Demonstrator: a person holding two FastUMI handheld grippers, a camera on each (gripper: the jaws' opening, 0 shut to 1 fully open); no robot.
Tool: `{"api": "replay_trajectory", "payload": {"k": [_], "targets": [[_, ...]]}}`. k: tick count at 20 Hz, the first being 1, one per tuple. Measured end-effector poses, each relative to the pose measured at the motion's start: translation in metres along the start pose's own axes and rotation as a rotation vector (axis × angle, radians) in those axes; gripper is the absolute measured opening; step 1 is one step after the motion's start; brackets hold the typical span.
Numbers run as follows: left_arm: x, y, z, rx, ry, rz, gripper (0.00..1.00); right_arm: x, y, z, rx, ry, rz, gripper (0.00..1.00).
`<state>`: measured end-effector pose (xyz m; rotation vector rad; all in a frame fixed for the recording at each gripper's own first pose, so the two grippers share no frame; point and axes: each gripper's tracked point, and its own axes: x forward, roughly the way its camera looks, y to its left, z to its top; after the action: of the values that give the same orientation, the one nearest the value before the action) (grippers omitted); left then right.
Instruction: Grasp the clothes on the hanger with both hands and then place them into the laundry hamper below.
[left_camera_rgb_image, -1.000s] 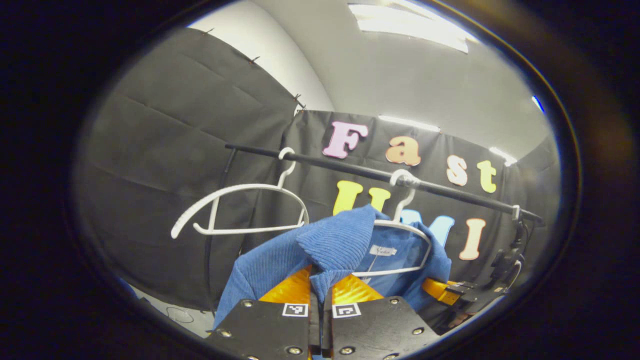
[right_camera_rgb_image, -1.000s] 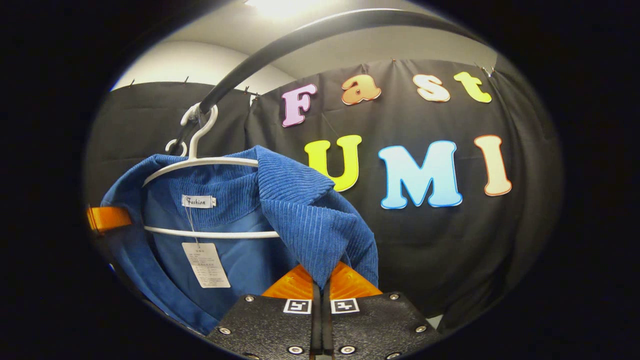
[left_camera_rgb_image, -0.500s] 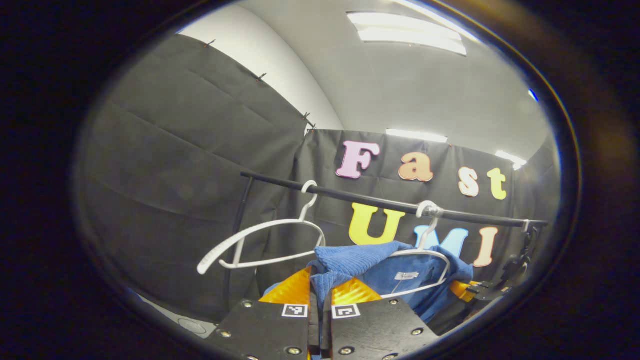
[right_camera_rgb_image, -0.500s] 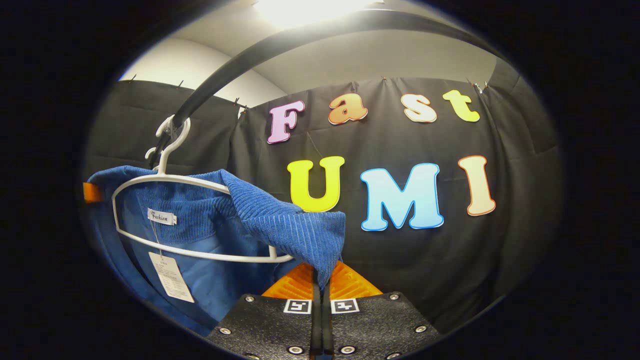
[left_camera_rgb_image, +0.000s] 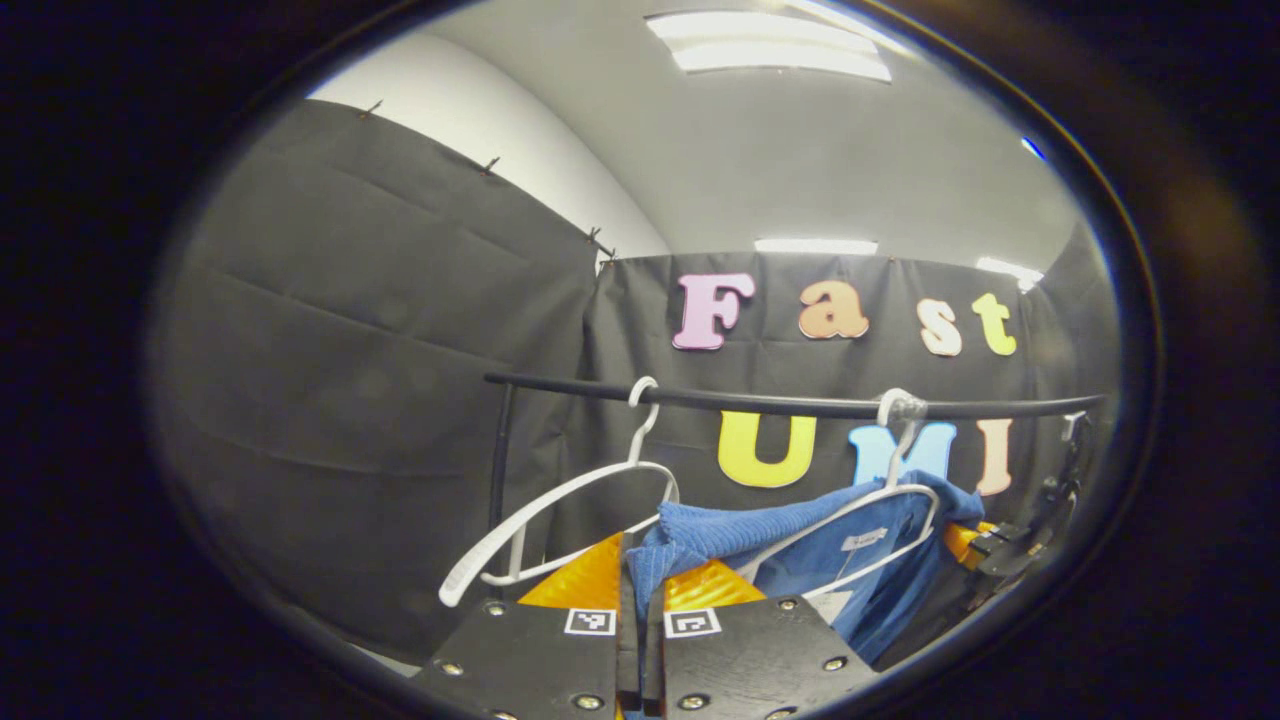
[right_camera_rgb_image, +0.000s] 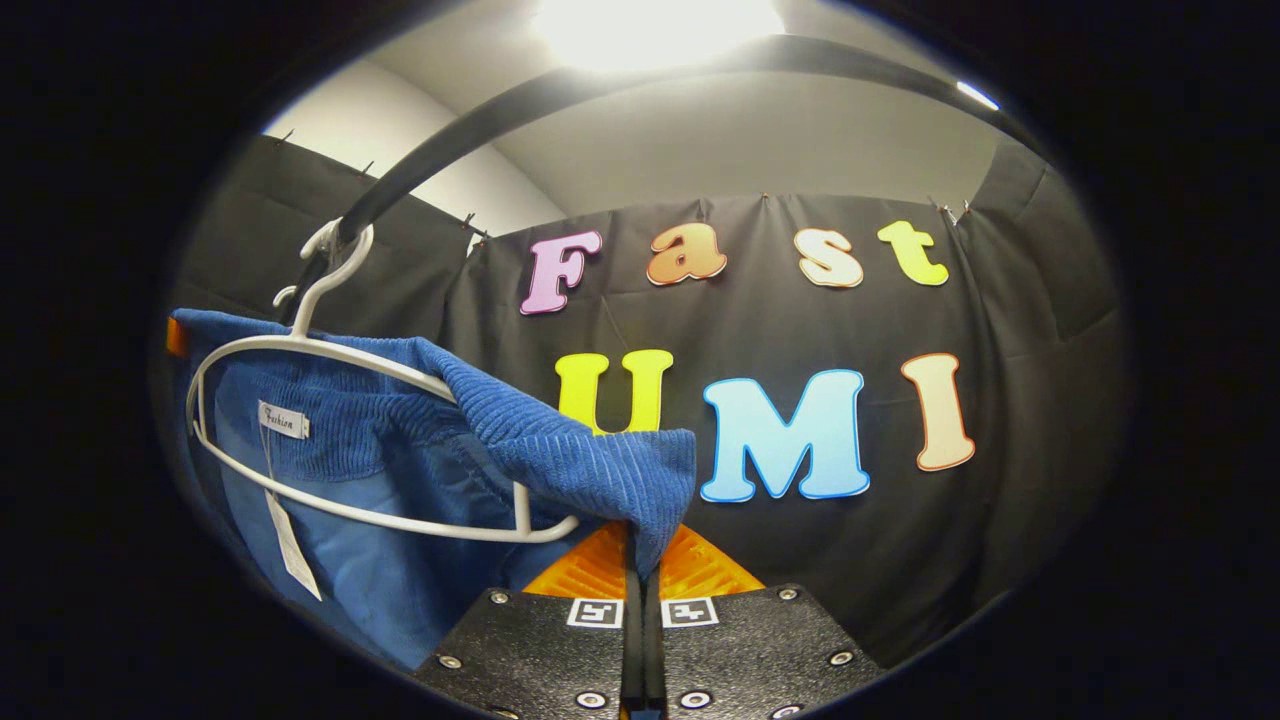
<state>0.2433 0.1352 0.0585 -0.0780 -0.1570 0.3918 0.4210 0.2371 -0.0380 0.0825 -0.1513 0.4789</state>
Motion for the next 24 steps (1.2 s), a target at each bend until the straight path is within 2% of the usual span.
{"api": "replay_trajectory", "payload": {"k": [3,5,9,11,15,19,24], "targets": [[0.008,0.013,-0.005,-0.030,0.018,0.017,0.02,0.013,-0.015,0.005,-0.009,-0.035,-0.043,0.00],[0.015,0.027,-0.006,-0.070,0.026,0.029,0.02,0.020,-0.016,0.008,-0.009,-0.051,-0.043,0.00],[0.023,0.035,-0.013,-0.156,0.048,0.011,0.02,0.029,-0.021,0.021,-0.087,-0.143,-0.045,0.00],[0.028,0.035,-0.019,-0.171,0.065,-0.013,0.02,0.034,-0.020,0.021,-0.080,-0.156,-0.035,0.00],[0.033,0.036,-0.027,-0.152,0.089,-0.045,0.02,0.036,-0.021,0.016,-0.108,-0.145,-0.045,0.00],[0.042,0.028,-0.041,-0.135,0.119,-0.068,0.02,0.037,-0.019,0.013,-0.088,-0.141,-0.056,0.00],[0.050,0.031,-0.067,-0.167,0.164,-0.052,0.03,0.047,-0.021,-0.001,-0.121,-0.119,-0.053,0.00]]}}
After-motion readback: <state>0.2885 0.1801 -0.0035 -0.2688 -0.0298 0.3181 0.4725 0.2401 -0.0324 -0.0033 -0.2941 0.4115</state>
